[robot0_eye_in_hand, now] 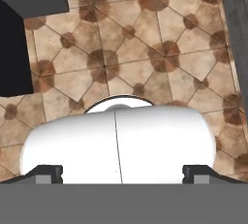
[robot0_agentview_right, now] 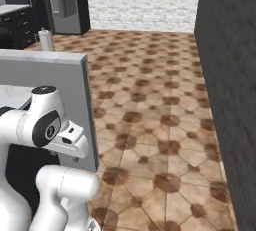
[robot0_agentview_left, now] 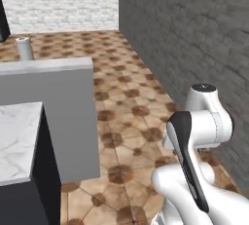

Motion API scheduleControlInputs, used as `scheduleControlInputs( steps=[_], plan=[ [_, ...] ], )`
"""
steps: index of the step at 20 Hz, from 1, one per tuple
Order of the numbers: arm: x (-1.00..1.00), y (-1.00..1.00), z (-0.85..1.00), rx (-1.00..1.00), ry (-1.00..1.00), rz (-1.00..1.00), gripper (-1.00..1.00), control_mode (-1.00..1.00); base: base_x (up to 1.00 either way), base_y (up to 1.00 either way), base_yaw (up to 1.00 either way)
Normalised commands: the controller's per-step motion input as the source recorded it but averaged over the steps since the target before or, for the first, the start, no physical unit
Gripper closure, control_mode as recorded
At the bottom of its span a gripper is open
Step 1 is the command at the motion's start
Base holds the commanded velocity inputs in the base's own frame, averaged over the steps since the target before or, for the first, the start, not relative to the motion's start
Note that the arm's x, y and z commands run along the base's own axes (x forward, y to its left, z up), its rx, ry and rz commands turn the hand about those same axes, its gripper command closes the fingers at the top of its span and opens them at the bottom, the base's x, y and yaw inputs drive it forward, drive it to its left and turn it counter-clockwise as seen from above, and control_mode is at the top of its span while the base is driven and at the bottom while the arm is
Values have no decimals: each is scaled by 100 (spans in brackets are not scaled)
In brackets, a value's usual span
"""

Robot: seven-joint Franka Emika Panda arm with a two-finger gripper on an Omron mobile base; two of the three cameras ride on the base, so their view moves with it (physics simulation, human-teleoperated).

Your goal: Place the cold items (potato and bell pepper) from the fridge in one tupperware on the dining counter. Place the warm items (kebab skewer and hot dog) in the stove area in another tupperware.

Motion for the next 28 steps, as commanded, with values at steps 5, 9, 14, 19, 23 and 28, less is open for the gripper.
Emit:
scheduleControlInputs(
  steps=[5,9,14,19,23,28],
  plan=[
    [0,0,0,0,0,0,-100,100,94,-68,13],
    [0,0,0,0,0,0,-100,100,100,-52,16],
    [0,0,0,0,0,0,-100,100,100,-28,21],
    [0,0,0,0,0,0,-100,100,100,-20,28],
    [0,0,0,0,0,0,-100,100,100,-31,32],
    [0,0,0,0,0,0,-100,100,100,-43,34]
  ],
)
